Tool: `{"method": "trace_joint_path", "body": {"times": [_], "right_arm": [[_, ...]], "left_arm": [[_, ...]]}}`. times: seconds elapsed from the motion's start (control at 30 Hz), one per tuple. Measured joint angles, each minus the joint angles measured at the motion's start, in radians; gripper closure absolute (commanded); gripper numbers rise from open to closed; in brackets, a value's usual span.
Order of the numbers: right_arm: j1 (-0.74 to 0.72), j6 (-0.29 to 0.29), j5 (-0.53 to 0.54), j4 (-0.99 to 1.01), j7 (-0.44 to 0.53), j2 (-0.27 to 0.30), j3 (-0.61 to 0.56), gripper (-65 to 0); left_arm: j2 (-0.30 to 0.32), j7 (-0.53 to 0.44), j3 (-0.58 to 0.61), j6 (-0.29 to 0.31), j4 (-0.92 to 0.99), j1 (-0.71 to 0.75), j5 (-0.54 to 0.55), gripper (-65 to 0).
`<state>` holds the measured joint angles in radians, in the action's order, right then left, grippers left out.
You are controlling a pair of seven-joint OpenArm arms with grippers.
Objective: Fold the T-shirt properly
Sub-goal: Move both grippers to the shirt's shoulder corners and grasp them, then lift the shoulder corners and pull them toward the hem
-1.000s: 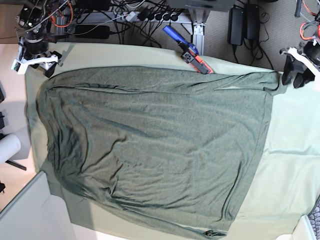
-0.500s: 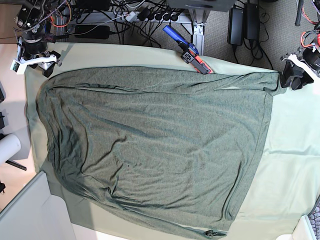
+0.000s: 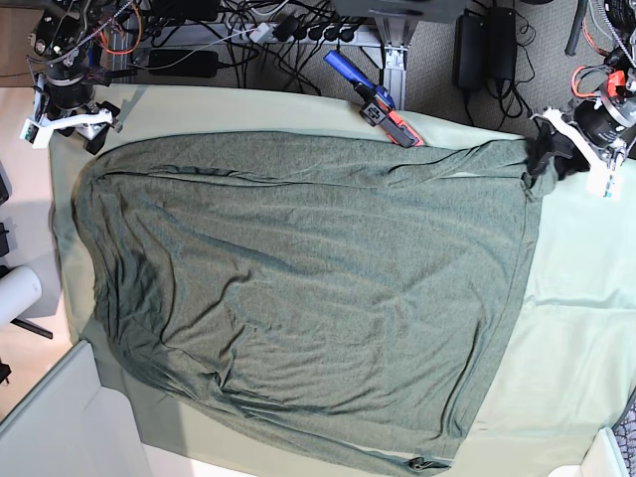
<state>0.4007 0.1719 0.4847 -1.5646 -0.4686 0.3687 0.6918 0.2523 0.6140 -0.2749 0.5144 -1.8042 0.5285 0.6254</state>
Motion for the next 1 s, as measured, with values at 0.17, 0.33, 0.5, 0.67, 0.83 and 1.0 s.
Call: {"method": "trace_joint_path", "body": {"times": [0.17,0.33,0.5,0.67,0.83,1.0], "right_arm": [[-0.043,0.0,-0.002,0.0,0.003,0.0,0.0,-36.3],[-0.106,0.003,0.001,0.05,0.004,0.001,0.0,-36.3],[-0.163,0.031,0.035,0.149,0.004,0.0,0.0,-36.3],[-0.207,0.047,0.051,0.21,0.0,-0.003,0.002,-36.0],[-0.221,0.085,0.058,0.21,0.0,-0.005,-0.015,-22.1],[-0.22,0.086,0.049,0.21,-0.001,-0.006,-0.016,0.0]], "left_arm": [[0.0,-0.027,0.0,0.152,0.0,0.0,-0.03,0.0],[0.0,-0.027,0.0,0.156,0.0,0.0,-0.026,0.0],[0.0,-0.028,0.0,0.157,0.0,0.0,0.001,0.0],[0.0,-0.028,0.0,0.158,0.0,0.0,0.002,0.0],[0.0,-0.028,0.0,0.158,0.0,0.0,0.002,0.0],[0.0,-0.027,0.0,0.159,0.0,0.0,0.002,0.0]]}}
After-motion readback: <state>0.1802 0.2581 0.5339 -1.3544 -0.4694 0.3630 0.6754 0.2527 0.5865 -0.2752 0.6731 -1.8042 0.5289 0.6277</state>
